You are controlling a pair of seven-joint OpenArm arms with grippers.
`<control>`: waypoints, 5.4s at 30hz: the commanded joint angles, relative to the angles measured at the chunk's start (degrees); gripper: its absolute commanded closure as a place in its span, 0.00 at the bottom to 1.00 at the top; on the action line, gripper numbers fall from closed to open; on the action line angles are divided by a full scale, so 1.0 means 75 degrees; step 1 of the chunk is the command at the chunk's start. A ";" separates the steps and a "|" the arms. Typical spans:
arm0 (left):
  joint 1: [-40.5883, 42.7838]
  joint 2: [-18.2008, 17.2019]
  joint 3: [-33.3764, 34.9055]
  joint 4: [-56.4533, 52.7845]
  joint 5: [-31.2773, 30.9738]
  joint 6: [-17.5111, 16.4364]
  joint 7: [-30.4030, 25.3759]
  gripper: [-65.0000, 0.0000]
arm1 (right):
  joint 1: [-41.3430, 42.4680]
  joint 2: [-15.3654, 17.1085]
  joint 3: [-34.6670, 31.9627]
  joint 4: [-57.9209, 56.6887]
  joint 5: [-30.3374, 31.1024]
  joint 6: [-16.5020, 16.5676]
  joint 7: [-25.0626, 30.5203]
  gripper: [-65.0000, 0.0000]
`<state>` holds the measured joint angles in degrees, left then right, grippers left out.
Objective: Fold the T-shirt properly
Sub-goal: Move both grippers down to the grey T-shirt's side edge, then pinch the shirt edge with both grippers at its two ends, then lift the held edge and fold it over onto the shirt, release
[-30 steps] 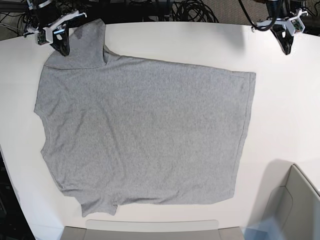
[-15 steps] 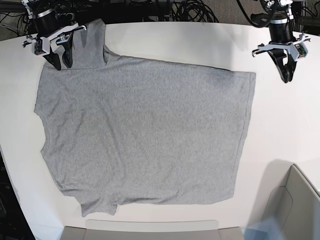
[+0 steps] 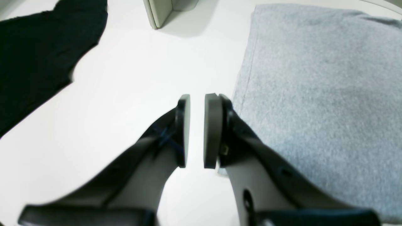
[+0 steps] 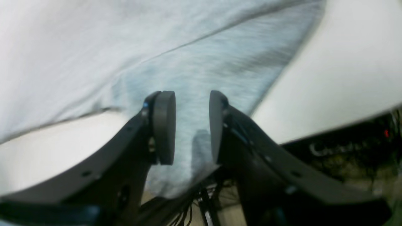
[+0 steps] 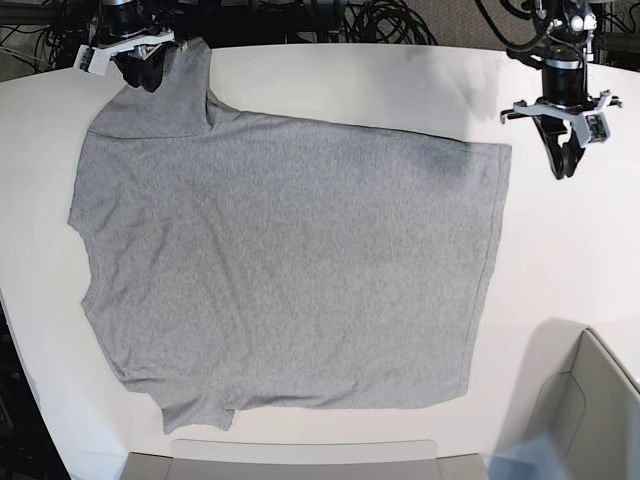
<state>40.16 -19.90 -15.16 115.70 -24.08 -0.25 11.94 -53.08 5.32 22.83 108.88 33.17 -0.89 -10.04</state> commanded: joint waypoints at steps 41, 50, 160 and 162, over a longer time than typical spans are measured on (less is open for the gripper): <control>-0.1563 0.0186 -0.0986 -0.0476 -0.2586 0.0051 0.3829 0.67 | 0.0789 0.0164 0.0771 -0.1184 0.1737 0.0663 -0.1140 0.73; -0.2688 0.0151 -0.1771 -0.2164 -0.3770 -0.0183 0.5376 0.65 | 0.0718 0.0281 0.0760 -0.1172 0.1737 0.0663 -0.1140 0.73; -0.5595 -0.0142 -0.1724 -0.4473 -0.3899 -0.0875 0.5892 1.00 | 0.5301 0.1312 0.0092 -0.0786 -0.1193 0.0675 -0.3297 1.00; -0.5759 -0.0142 -0.1724 -0.4848 -0.3899 -0.0875 0.5892 1.00 | 0.5454 0.1312 0.0092 -0.0926 -0.1193 0.0675 -0.3297 1.00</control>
<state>-1.91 -19.99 -28.05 78.26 -52.49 -6.50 56.95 -13.08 14.39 23.07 100.97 24.10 4.08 -36.36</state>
